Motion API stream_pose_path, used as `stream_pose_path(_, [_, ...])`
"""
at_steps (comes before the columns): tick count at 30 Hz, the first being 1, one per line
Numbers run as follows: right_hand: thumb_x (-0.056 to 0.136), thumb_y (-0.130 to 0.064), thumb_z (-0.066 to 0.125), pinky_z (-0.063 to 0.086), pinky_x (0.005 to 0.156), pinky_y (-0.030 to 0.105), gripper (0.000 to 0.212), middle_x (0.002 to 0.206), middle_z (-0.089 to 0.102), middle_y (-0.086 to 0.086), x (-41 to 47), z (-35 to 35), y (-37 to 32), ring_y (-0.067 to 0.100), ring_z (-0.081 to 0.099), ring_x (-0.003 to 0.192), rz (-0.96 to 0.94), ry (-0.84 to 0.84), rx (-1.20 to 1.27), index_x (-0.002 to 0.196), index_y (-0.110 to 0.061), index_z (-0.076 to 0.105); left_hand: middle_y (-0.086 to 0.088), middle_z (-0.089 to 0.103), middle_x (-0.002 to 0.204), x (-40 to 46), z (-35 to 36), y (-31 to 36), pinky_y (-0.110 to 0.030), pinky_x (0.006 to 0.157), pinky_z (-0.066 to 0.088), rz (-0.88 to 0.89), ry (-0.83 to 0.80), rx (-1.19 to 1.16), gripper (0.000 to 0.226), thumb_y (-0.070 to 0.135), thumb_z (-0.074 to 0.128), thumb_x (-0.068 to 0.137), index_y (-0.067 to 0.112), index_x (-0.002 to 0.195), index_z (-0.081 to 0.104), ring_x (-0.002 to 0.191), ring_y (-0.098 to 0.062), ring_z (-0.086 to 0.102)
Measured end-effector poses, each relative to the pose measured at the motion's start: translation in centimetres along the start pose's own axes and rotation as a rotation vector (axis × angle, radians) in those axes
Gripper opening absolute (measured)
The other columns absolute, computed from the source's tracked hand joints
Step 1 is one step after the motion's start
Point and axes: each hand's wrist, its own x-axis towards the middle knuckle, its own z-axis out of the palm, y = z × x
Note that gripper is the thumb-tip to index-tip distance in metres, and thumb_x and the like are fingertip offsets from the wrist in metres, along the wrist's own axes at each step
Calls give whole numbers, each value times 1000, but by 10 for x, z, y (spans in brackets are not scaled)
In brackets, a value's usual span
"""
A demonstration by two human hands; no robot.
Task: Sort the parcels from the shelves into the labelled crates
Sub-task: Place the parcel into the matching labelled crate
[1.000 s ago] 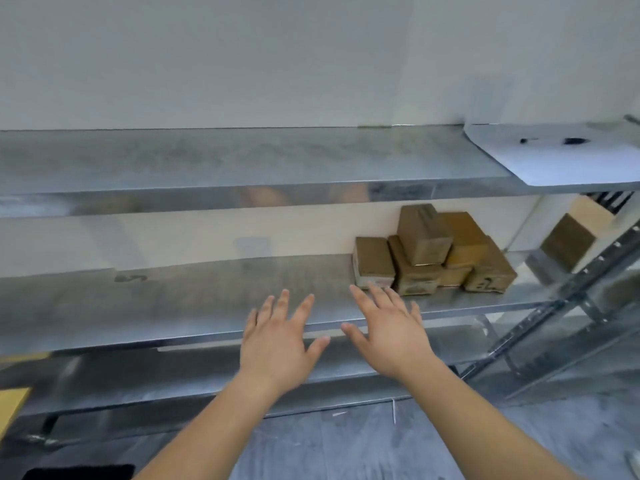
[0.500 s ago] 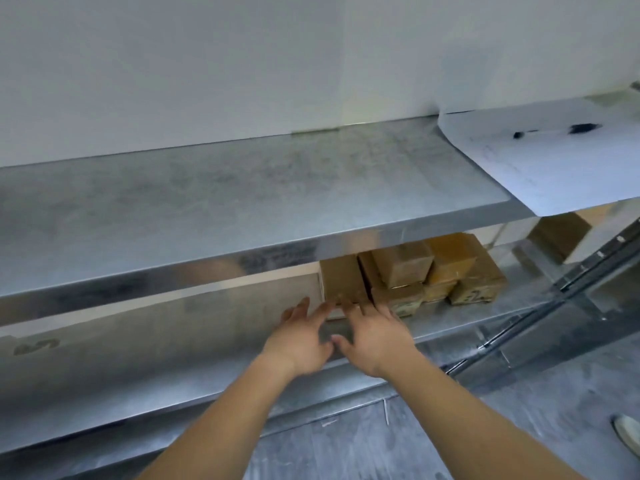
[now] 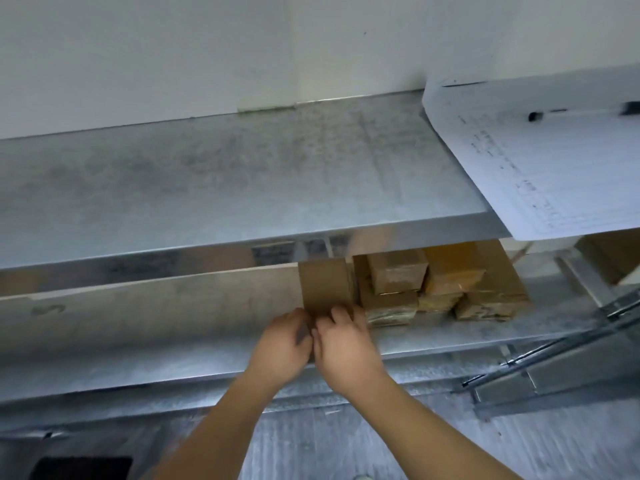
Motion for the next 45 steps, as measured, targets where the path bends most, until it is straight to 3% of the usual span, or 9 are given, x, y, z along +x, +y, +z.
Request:
stream_pose_path(4, [102,-38,48,47,74,34,61,142,34,16,-2,-7,1,33,66,96,157,38,173,155,-21,22,4,68,78,-20,7,5,-35,65,48,-150,65,-64,15,34,63,96,24,91,53,73,-16,64])
stream_pose_path(8, [96,-42,54,42,62,30,98,127,60,14,13,-5,11,28,64,79,243,-15,234,158,-25,-19,7,62,80,-15,7,12,-30,66,50,-239,121,-119,49,34,72,89,31,118,33,76,-14,66])
stream_pose_path(12, [95,-38,53,51,75,34,69,132,56,13,23,-7,17,32,64,103,243,-83,181,154,-14,27,5,60,106,13,6,10,-29,90,54,-299,79,-240,91,36,78,72,41,143,22,98,-14,64])
stream_pose_path(16, [93,-33,54,52,78,37,32,135,41,16,30,-4,15,37,64,94,174,-49,168,116,-11,54,-4,33,121,26,5,6,-34,108,38,-412,94,-137,75,26,67,81,33,148,35,125,-33,42])
stream_pose_path(22, [99,-37,54,40,74,36,38,114,60,18,54,10,7,39,61,101,181,125,396,119,-6,49,6,60,94,27,0,-7,-30,83,38,-302,284,-174,11,35,59,92,25,96,57,102,-24,55])
stream_pose_path(25, [94,-30,65,47,79,32,61,124,60,13,62,9,5,32,64,104,263,86,559,143,-14,33,4,57,77,22,-6,-6,-30,64,41,-315,294,-232,17,25,64,93,19,92,49,76,-24,58])
stream_pose_path(33, [73,-24,72,47,52,24,128,109,67,-2,54,-1,-16,16,69,77,243,-274,566,147,-51,-28,1,67,81,-30,-33,-37,-37,61,60,-457,140,-454,130,21,82,60,51,154,-3,68,-17,70])
stream_pose_path(40, [59,-51,68,55,92,31,84,124,61,0,36,-5,-77,17,65,109,-190,-280,580,136,-42,35,16,72,85,-96,-86,-44,-32,62,59,-341,234,-407,104,3,77,61,57,138,35,72,-6,69])
stream_pose_path(45, [77,-71,54,49,90,30,48,114,61,-8,7,-2,-145,5,61,102,-334,-267,659,116,-43,48,4,70,82,-170,-135,-56,-35,68,53,-306,419,-491,44,63,62,84,50,123,47,71,-16,67])
